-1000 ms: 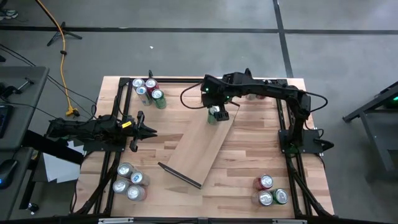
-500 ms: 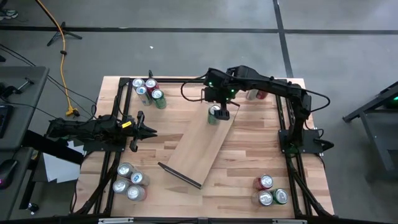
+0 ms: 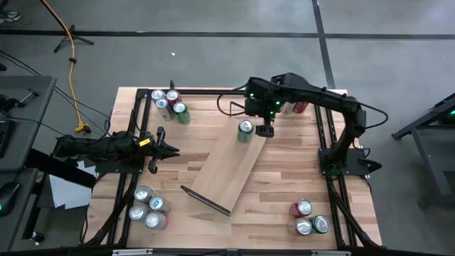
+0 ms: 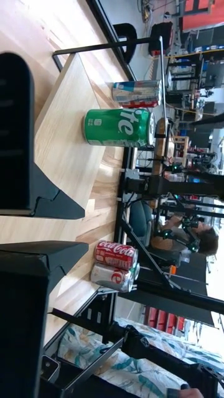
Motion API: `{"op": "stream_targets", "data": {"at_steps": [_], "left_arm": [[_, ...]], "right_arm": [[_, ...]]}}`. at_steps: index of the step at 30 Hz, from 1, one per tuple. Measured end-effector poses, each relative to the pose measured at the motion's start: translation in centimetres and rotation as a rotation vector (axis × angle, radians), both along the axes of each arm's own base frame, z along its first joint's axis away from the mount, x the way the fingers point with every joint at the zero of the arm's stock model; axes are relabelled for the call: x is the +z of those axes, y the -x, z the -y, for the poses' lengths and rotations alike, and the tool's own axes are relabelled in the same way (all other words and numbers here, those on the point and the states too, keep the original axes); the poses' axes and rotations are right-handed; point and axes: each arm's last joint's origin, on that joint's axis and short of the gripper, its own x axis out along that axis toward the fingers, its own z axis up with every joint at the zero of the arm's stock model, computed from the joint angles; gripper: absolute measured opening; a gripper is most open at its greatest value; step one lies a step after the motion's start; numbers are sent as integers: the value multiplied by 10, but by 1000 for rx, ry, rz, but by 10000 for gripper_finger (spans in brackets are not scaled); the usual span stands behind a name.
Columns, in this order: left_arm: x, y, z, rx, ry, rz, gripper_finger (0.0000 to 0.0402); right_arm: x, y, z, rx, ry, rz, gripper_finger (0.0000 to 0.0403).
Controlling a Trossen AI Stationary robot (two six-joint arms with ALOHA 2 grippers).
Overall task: Place canned beverage on shelf
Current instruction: Put the top right green soda can on the shelf
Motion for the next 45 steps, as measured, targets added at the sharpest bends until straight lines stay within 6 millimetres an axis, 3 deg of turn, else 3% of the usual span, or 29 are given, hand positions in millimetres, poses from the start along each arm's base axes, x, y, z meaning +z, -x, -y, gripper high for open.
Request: {"op": "stream_targets", "data": {"at_steps": [5, 8, 16, 21, 33, 45], "left_arm": [[0, 0, 0, 0, 0, 0, 0], [0, 0, 0, 0, 0, 1, 0], [0, 0, 0, 0, 0, 0, 0], [0, 0, 0, 0, 0, 1, 0], [0, 0, 0, 0, 0, 0, 0], [0, 0, 0, 0, 0, 1, 0]], "right_arm": [[24, 22, -1, -64, 50, 74, 394], [26, 31, 0, -98, 67, 104, 394], [-23, 69, -4, -242, 5, 161, 394], [-39, 84, -15, -347, -89, 210, 394], [-48, 78, -30, -351, -136, 208, 390], [-46, 75, -31, -341, -125, 234, 309]]}}
